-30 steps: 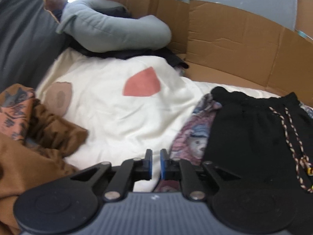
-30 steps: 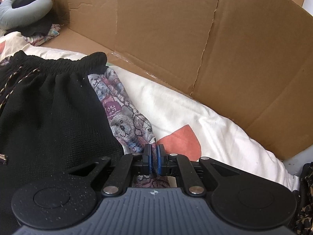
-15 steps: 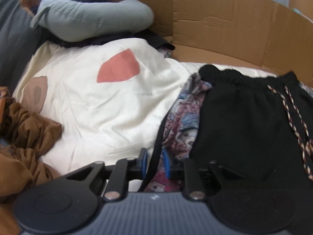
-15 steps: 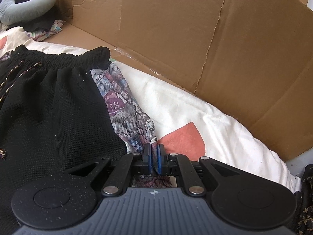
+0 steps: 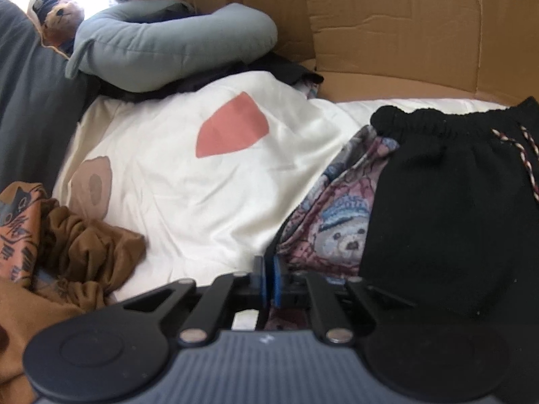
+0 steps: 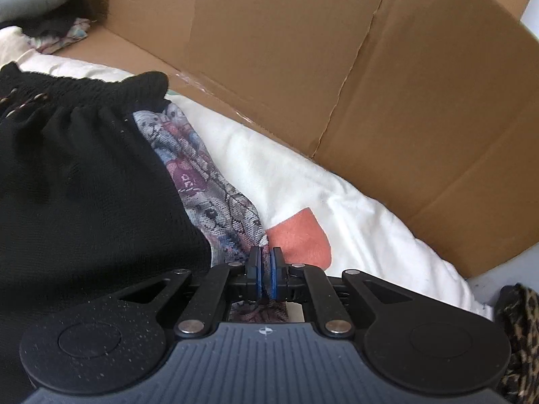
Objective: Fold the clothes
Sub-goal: 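Pinch the lining edge with both grippers, tuck it, then open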
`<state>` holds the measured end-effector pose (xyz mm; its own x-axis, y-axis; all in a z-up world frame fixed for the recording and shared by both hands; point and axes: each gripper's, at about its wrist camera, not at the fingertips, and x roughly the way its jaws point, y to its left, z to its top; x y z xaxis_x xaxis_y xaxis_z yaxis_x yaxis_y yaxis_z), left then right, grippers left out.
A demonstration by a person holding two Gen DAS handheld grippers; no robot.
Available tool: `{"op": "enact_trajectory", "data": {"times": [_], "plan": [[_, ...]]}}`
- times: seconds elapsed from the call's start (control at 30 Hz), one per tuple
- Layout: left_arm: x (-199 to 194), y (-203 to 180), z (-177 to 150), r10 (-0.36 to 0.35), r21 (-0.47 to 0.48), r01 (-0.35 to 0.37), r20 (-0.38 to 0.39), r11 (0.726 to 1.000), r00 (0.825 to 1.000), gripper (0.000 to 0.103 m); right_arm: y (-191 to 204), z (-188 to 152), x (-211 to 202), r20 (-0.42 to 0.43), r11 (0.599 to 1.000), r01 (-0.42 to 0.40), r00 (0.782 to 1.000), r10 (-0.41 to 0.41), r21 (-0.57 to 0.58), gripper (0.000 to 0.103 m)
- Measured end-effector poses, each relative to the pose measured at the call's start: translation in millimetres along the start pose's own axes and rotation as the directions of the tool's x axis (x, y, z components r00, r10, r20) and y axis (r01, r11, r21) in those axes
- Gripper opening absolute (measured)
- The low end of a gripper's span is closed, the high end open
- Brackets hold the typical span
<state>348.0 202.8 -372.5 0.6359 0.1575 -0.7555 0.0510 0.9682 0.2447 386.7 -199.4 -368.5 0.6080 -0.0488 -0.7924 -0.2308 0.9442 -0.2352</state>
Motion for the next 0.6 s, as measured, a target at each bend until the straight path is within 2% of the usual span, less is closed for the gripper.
{"op": "enact_trajectory", "data": {"times": [0.1, 0.17, 0.3, 0.33, 0.4, 0.5, 0.6], "plan": [[-12, 7, 2, -0.041, -0.055, 0.043, 0.036, 0.998, 0.999, 0.01, -13, 10, -4, 0.003, 0.993, -0.058, 0.998, 0.058, 0.099, 0.007], [-19, 10, 6, -0.064, -0.074, 0.069, 0.068, 0.995, 0.996, 0.01, -18, 13, -12, 0.043, 0.992, -0.077, 0.996, 0.073, 0.104, 0.009], [-24, 12, 17, -0.129, -0.098, 0.14, 0.113, 0.985, 0.985, 0.03, -21, 24, -17, 0.086, 0.986, -0.115, 0.991, 0.105, 0.118, 0.016], [-23, 10, 20, -0.142, -0.086, 0.152, 0.113, 0.985, 0.983, 0.034, -20, 26, -15, 0.082, 0.985, -0.122, 0.99, 0.112, 0.122, 0.017], [-17, 1, 24, -0.149, -0.062, 0.155, 0.095, 0.986, 0.984, 0.044, -17, 32, -7, 0.068, 0.984, -0.125, 0.991, 0.117, 0.128, 0.025], [-1, -8, 28, -0.146, -0.044, 0.148, 0.047, 0.988, 0.988, 0.044, -12, 40, 8, 0.05, 0.978, -0.144, 0.989, 0.138, 0.149, 0.026], [12, -11, 28, -0.11, -0.031, 0.11, 0.017, 0.993, 0.994, 0.046, -4, 45, 19, 0.029, 0.975, -0.164, 0.987, 0.161, 0.151, 0.026]]}}
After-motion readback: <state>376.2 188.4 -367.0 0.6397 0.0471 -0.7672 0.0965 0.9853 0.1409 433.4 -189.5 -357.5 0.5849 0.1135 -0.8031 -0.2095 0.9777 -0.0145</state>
